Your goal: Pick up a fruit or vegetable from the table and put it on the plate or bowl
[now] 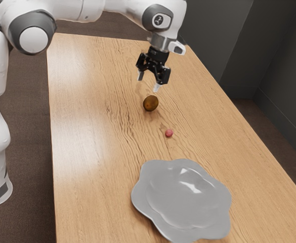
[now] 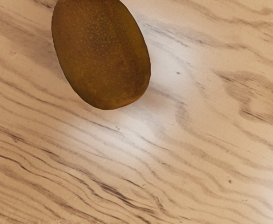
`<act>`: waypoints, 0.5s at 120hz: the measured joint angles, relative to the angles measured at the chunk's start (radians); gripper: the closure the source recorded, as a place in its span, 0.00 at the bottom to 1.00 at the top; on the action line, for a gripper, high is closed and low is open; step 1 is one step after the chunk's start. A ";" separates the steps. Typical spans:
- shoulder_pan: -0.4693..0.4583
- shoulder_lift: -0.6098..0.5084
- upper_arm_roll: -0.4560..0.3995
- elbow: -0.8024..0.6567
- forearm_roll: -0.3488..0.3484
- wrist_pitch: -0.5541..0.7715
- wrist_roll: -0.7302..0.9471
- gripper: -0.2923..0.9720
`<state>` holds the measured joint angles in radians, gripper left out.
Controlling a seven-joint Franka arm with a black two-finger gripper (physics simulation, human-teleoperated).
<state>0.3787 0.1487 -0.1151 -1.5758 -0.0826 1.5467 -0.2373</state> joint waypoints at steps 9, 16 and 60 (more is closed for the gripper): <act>-0.002 0.009 0.009 0.000 0.002 -0.001 -0.082 0.23; 0.002 0.036 0.031 0.021 0.007 -0.003 -0.139 0.23; -0.007 0.075 0.034 0.032 0.073 0.066 -0.374 0.23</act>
<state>0.3718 0.2235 -0.0814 -1.5436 -0.0093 1.6132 -0.6114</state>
